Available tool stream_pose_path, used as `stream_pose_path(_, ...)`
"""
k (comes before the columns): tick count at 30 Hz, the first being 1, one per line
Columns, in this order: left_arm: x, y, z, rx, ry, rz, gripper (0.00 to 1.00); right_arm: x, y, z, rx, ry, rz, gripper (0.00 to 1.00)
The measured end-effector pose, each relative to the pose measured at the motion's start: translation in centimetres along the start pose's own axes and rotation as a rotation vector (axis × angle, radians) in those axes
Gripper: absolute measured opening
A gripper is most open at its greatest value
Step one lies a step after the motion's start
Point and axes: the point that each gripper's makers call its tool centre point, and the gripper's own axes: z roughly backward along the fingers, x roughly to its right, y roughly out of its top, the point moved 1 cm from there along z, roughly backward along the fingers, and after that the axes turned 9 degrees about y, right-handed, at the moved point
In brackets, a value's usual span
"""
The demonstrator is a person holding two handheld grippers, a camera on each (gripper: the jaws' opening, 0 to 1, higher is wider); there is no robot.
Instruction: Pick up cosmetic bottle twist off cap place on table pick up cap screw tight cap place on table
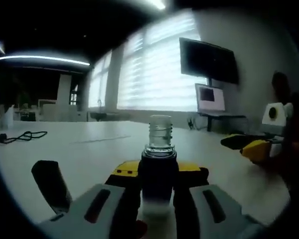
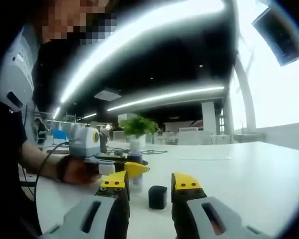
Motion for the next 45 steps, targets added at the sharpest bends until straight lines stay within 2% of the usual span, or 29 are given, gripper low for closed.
stream_pose_path(7,1.3,0.7,0.7,0.02,-0.061,-0.008,0.14,0.1,-0.1,0.0,-0.007,-0.004,0.01,0.25)
stream_pose_path(13,1.5,1.5,2.0,0.037,-0.113,0.0,0.14,0.0,-0.1,0.0,-0.004,-0.003,0.01,0.25)
stream_pose_path(17,2.4,2.5,3.4,0.065,-0.196,0.015,0.14,0.0,-0.1,0.0,-0.007,-0.002,0.018,0.25)
stream_pose_path(24,2.9,3.7,5.7,0.075,-0.265,0.033,0.14,0.1,-0.1,0.1,-0.007,-0.005,0.02,0.25)
stream_pose_path(27,3.3,3.8,6.9,0.07,-0.303,0.006,0.14,0.1,-0.1,0.1,-0.008,-0.005,0.02,0.24)
stream_pose_path(30,3.4,4.0,8.0,0.078,-0.315,0.013,0.14,0.2,-0.1,0.1,-0.012,-0.013,0.032,0.18)
stream_pose_path(33,3.6,4.0,9.0,0.082,-0.322,0.01,0.14,0.3,-0.1,0.1,-0.01,-0.016,0.029,0.19)
stream_pose_path(39,5.0,2.8,11.3,0.065,-0.381,-0.012,0.14,0.2,-0.1,0.1,-0.012,-0.015,0.025,0.2)
stream_pose_path(45,5.6,1.7,12.8,0.04,-0.427,0.036,0.14,0.2,-0.3,0.0,-0.02,-0.016,0.029,0.2)
